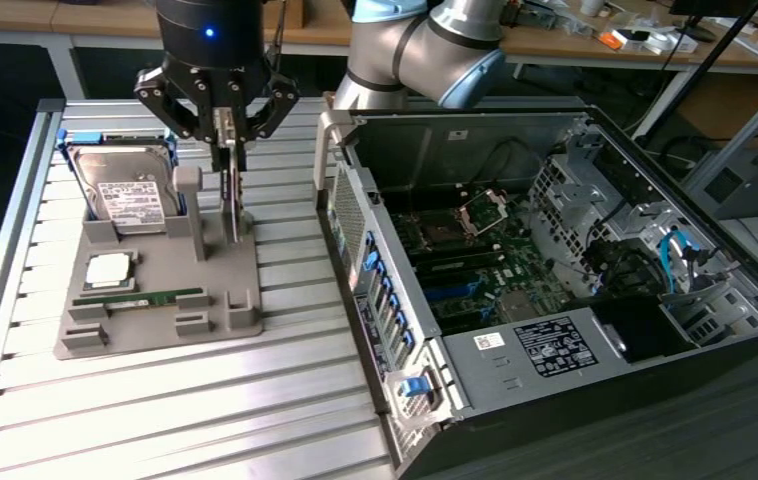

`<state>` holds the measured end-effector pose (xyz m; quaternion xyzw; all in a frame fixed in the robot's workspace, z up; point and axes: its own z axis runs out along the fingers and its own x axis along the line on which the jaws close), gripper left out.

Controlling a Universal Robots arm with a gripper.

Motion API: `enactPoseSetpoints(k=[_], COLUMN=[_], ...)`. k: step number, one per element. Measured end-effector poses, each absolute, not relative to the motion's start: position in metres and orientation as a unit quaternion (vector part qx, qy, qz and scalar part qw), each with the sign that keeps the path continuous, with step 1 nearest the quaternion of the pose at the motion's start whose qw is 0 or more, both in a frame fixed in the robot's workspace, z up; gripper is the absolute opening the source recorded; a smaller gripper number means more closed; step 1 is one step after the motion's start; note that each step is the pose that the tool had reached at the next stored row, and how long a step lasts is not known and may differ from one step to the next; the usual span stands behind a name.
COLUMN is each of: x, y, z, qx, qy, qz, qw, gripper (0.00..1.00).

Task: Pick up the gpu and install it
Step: 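Pick up the gpu and move the gpu toward the slot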

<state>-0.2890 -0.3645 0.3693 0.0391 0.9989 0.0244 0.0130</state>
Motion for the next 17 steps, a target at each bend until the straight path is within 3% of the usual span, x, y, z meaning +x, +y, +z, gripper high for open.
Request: enactPoseSetpoints(k=[17], x=[-0.289], y=[-0.365], z=[0.387], qx=[0.039], qy=[0.999], qz=[0.024], qw=[0.013], gripper=[0.27])
